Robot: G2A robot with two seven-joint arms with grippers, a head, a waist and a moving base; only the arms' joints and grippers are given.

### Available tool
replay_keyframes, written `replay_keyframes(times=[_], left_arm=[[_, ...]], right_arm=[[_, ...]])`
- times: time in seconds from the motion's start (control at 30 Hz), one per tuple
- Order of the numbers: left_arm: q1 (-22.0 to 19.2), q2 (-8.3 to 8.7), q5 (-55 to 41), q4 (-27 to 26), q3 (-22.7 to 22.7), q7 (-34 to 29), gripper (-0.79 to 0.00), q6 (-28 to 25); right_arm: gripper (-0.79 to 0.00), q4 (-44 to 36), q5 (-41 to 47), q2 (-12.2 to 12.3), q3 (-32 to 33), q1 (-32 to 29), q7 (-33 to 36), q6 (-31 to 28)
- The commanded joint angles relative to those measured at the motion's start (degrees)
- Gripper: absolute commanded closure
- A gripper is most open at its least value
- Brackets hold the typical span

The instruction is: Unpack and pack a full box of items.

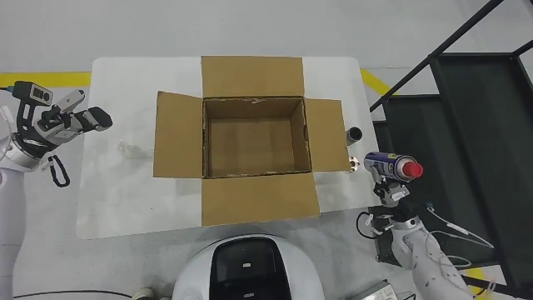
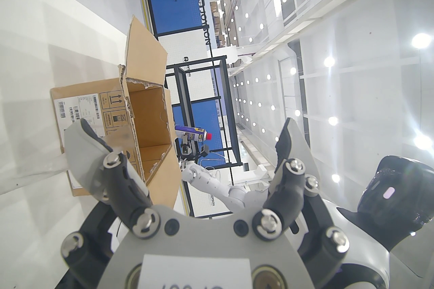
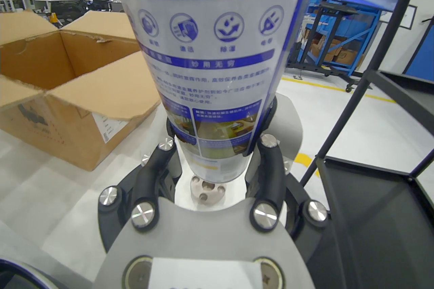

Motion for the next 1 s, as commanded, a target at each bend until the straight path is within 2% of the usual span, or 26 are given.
replay_keyframes(times=[0.0, 0.1, 0.27, 0.37, 0.97], left_arm=[[0.0, 0.0, 0.0, 0.0, 0.0, 0.0, -0.785, 0.0], [0.0, 0.0, 0.0, 0.0, 0.0, 0.0, -0.785, 0.0], [0.0, 0.0, 0.0, 0.0, 0.0, 0.0, -0.785, 0.0], [0.0, 0.0, 0.0, 0.0, 0.0, 0.0, -0.785, 0.0], [0.0, 0.0, 0.0, 0.0, 0.0, 0.0, -0.785, 0.0]], right_arm=[[0.0, -5.6, 0.88, 0.07, 1.38, -1.66, 4.52, 1.88], [0.0, -12.15, 0.62, 0.12, 2.64, -3.52, 10.76, 4.69], [0.0, -20.83, -5.28, 0.21, 2.83, -4.44, 21.05, 9.14], [0.0, -24.5, -6.48, 0.02, 2.04, -4.04, 24.25, 10.24], [0.0, -25.56, -6.2, -0.18, 1.46, -3.17, 25.13, 10.74]])
